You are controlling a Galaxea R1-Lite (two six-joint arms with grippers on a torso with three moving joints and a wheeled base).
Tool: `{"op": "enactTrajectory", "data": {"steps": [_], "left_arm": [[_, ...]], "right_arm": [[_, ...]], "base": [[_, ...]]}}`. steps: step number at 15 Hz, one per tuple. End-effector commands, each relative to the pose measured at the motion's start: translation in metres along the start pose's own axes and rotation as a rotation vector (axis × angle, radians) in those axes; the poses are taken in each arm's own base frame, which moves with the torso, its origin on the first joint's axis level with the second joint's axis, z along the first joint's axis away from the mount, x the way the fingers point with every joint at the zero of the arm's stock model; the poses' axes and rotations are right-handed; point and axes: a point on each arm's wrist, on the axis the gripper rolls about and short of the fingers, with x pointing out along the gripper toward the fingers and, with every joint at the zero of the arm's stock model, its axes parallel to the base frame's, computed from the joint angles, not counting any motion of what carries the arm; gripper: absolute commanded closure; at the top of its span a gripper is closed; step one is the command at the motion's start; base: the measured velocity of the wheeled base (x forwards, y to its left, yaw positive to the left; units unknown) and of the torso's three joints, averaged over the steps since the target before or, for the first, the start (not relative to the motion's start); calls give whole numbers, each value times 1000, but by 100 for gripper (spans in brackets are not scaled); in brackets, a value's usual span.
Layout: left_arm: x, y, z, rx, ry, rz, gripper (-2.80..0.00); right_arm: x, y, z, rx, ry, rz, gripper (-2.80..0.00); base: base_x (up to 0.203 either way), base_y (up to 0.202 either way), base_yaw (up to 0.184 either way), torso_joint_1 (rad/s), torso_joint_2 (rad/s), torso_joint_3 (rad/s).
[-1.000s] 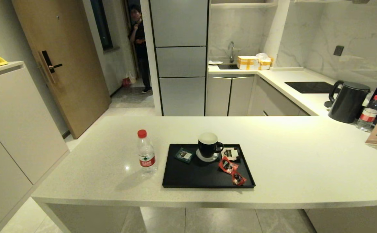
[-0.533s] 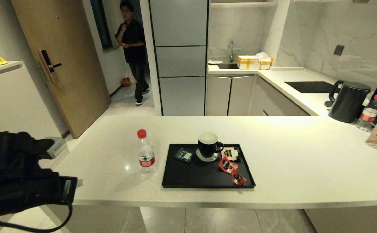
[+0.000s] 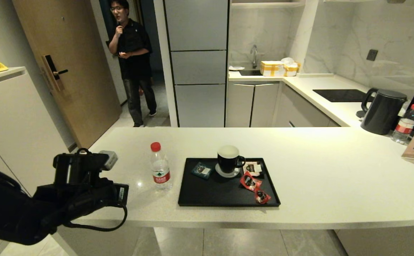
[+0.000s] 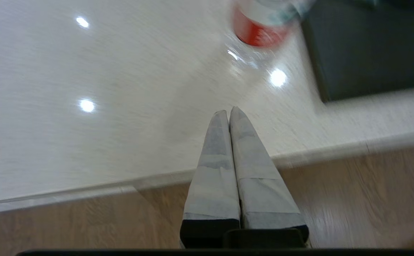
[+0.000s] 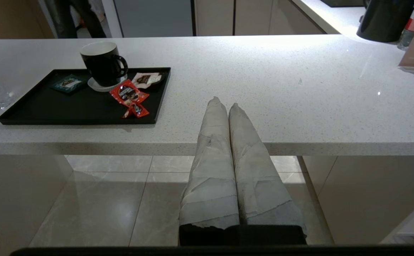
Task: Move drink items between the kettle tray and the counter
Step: Return the bottled water to its original position
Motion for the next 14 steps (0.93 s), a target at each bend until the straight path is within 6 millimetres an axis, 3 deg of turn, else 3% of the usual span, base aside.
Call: {"op": "enactTrajectory", "data": {"steps": [1, 5, 6, 9, 14], "left_arm": [[15, -11, -7, 15, 46, -29, 0], [27, -21, -7, -1, 77, -52, 0], [33, -21, -6, -4, 74, -45, -280], [55, -20, 3, -6, 43, 32, -280], [74, -25, -1, 0, 31, 29, -280]], "right_arm": [[0, 0, 0, 0, 2, 1, 0], [0, 0, 0, -2, 2, 2, 0], [0, 0, 0, 0, 2, 1, 0], [0, 0, 0, 0, 2, 0, 0], [0, 0, 0, 0, 2, 1, 0]], "base": [[0, 0, 0, 0, 0, 0], [0, 0, 0, 0, 0, 0], [0, 0, 0, 0, 0, 0], [0, 0, 0, 0, 0, 0], [0, 0, 0, 0, 0, 0]]}}
